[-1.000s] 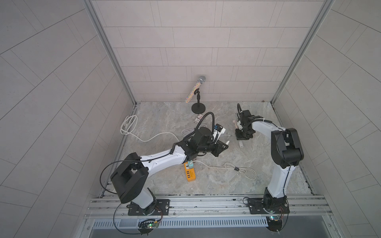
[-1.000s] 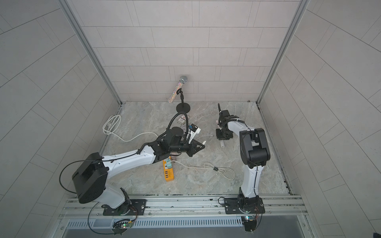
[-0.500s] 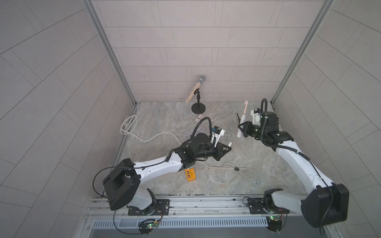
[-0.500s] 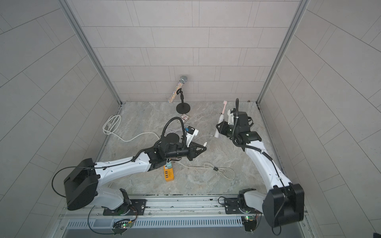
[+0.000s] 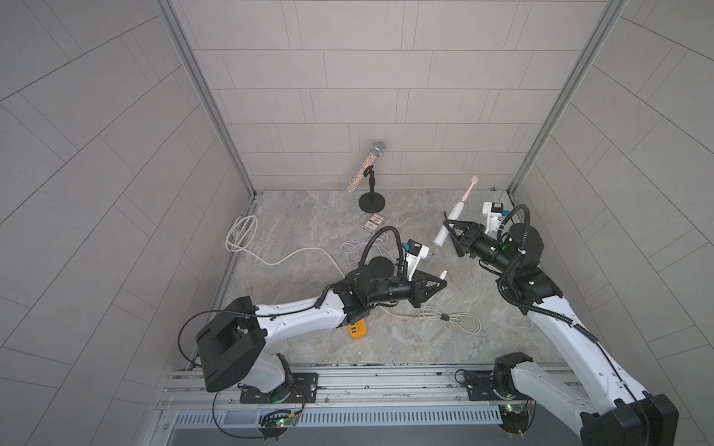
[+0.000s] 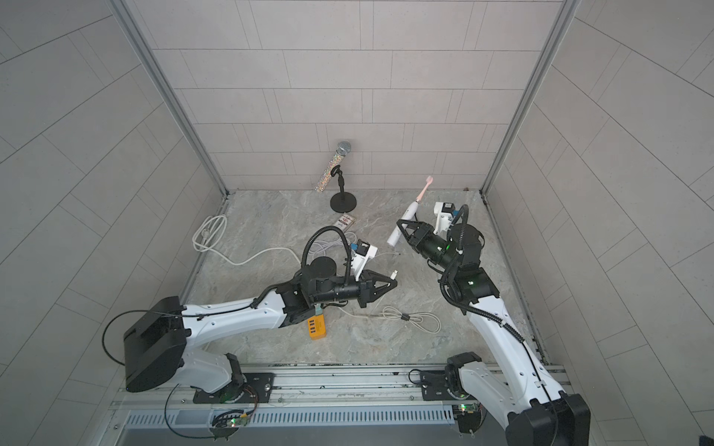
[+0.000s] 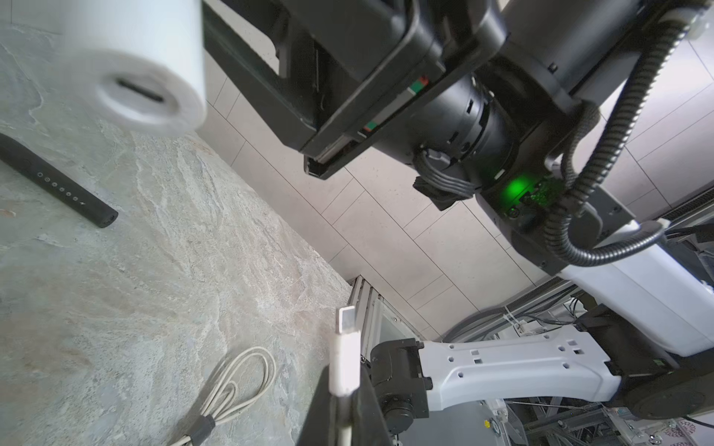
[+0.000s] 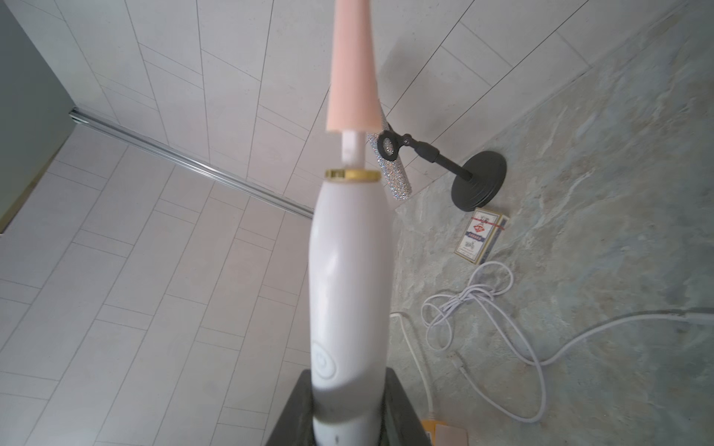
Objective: Charge the electric toothbrush
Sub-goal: Insert the charging cable into the electric toothbrush.
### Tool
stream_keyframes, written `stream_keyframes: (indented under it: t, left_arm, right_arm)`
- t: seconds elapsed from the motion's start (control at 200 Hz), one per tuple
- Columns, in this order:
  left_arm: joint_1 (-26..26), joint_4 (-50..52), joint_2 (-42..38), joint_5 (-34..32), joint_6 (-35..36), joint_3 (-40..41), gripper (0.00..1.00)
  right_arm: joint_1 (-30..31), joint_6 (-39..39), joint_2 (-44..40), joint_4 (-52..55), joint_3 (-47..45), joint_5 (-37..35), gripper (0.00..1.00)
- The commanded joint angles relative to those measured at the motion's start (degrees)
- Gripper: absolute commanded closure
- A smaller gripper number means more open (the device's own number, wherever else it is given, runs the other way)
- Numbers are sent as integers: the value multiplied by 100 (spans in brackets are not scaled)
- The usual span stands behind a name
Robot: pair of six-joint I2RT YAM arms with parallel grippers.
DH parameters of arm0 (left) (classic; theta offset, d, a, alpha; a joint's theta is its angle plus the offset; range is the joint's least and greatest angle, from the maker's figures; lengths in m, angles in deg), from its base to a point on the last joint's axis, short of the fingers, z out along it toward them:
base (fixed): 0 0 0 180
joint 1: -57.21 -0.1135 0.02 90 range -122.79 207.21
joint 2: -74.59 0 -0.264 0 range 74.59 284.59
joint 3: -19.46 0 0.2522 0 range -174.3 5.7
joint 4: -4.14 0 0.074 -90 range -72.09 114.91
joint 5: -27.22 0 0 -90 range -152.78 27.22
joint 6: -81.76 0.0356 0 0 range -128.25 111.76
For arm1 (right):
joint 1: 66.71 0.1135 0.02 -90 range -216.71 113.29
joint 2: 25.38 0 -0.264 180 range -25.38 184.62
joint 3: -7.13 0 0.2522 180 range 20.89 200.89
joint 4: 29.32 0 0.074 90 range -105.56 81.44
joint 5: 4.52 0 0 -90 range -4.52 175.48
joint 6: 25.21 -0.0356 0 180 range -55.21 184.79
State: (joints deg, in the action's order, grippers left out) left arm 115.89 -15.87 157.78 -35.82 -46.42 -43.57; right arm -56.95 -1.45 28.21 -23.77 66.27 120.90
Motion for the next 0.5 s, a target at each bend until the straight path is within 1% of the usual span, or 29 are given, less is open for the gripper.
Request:
stream_keyframes:
  t: [0.0,0.13,0.305,0.445,0.495]
  left_arm:
    - [-27,-249,-345,98,-2,-16,100]
    - [-108,-276,-571,127,-59,19,100]
    - [-169,194,-884,206,203,-108,100]
    - [-249,721,-957,215,456,-245,100]
    - [-251,920,-953,204,562,-300,100]
  right_arm:
    - [9,-527,-247,-677,11,320,93]
    - [-9,-927,-267,-1316,-152,618,94]
    - [1,-962,-366,-1301,-153,746,94]
    - [0,-901,-496,-1077,-149,787,95]
    - [8,-993,-539,-1100,-201,765,95]
